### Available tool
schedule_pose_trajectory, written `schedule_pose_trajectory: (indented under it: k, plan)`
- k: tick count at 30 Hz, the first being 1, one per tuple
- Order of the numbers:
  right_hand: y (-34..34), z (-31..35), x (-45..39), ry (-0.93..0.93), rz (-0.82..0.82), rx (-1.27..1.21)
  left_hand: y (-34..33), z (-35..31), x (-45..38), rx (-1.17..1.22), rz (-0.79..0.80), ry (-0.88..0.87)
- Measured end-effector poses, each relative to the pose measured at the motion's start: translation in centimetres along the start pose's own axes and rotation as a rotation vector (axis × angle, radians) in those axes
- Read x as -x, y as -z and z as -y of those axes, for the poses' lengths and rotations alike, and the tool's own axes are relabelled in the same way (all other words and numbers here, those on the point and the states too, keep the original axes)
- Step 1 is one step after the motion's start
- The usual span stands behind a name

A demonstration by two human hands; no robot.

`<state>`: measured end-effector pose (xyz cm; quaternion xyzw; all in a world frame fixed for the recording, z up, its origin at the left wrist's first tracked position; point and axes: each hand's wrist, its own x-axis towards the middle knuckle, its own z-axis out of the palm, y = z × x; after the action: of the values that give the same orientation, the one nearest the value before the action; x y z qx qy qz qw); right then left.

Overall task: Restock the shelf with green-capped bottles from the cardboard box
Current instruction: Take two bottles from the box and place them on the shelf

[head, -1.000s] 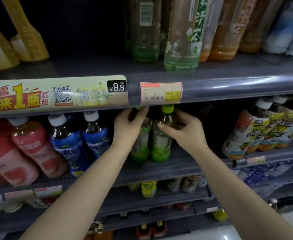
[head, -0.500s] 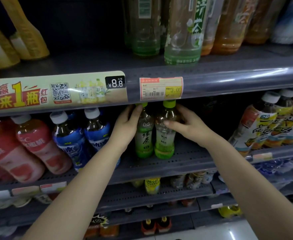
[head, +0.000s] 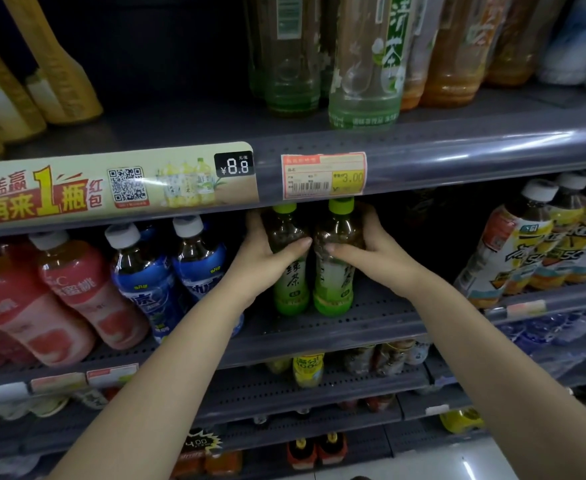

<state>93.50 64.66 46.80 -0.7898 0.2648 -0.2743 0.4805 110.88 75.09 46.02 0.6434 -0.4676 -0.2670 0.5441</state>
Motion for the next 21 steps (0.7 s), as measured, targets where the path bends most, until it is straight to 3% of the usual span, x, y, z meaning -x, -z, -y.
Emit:
schedule_pose_trajectory:
  k: [2, 9, 17, 21]
  plan:
    - [0.4, -0.6, 0.3, 0.002, -0.002, -0.03, -0.2, -0.1, 0.1, -0.007, -0.018, 0.015]
    - [-1.6, -0.9, -1.0, 0.049, -0.236, -0.006, -0.1, -0.1, -0.1, -0.185, -0.225, -0.076]
    - [-3.0, -1.5, -5.8, 0.04, -0.33, -0.036, -2.0, 1.1, -3.0, -0.09, -0.456, -0.077]
    - [-3.1, -1.7, -7.7, 0.067, -0.35, -0.013, -1.8, 1.6, -5.2, -0.074, -0.458, -0.032]
